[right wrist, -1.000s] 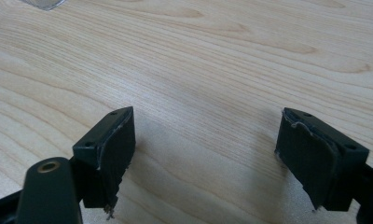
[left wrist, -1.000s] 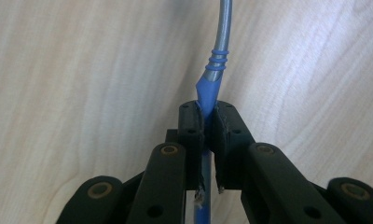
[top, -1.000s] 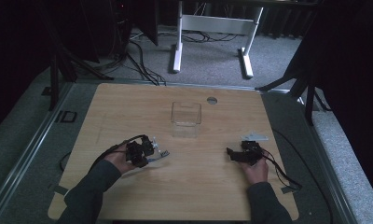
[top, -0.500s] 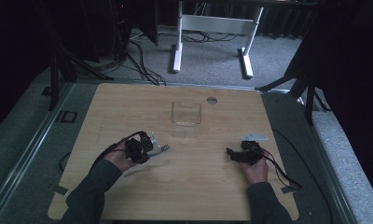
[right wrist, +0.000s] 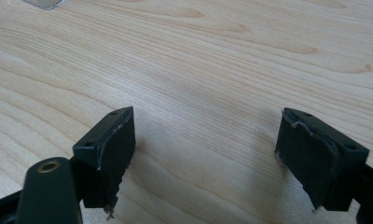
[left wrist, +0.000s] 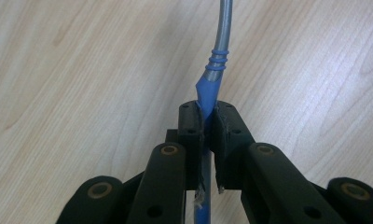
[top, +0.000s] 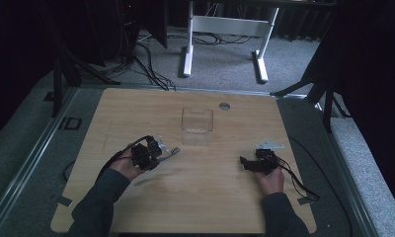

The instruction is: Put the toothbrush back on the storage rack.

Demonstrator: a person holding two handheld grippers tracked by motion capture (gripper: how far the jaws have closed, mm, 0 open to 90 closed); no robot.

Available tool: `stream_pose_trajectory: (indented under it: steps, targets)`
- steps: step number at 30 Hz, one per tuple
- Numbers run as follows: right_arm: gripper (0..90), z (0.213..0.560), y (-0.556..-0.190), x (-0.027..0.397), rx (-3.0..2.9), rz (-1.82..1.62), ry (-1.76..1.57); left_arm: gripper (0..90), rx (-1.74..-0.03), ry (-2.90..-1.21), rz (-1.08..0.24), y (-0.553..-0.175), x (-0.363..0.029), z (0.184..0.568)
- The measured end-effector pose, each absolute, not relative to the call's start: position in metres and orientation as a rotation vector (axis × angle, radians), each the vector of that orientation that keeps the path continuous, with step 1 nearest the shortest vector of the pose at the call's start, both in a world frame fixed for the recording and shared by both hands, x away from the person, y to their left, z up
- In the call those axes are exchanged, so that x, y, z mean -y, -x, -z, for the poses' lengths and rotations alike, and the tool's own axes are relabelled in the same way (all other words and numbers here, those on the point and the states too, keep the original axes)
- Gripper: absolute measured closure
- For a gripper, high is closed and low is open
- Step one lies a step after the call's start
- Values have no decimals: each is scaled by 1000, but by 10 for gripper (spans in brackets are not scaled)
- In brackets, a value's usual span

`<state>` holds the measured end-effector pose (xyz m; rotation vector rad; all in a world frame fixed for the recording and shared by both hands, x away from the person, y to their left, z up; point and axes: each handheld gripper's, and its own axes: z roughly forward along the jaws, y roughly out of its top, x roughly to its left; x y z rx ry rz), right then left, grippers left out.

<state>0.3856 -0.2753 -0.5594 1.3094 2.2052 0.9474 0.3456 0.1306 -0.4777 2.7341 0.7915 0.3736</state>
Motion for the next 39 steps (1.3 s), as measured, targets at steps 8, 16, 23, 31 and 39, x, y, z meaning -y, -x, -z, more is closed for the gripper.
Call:
stream_pose_trajectory:
  steps: [8,16,23,31,39]
  targets:
    - [193,559,-386,275,-2206,-947,-1308,823,-817,-2703,-388,-348,-132,474]
    - [193,559,-386,275,-2206,-947,-1309,823,-841,-2663,-400,-349,-133,471]
    - [193,559,-386,275,-2206,-948,-1308,822,-865,-2623,-412,-350,-134,468]
    - [193,559,-386,275,-2206,-947,-1308,823,-885,-2588,-423,-351,-135,466]
    - [193,559,-386,275,-2206,-948,-1307,823,-894,-2546,-451,-351,-138,462]
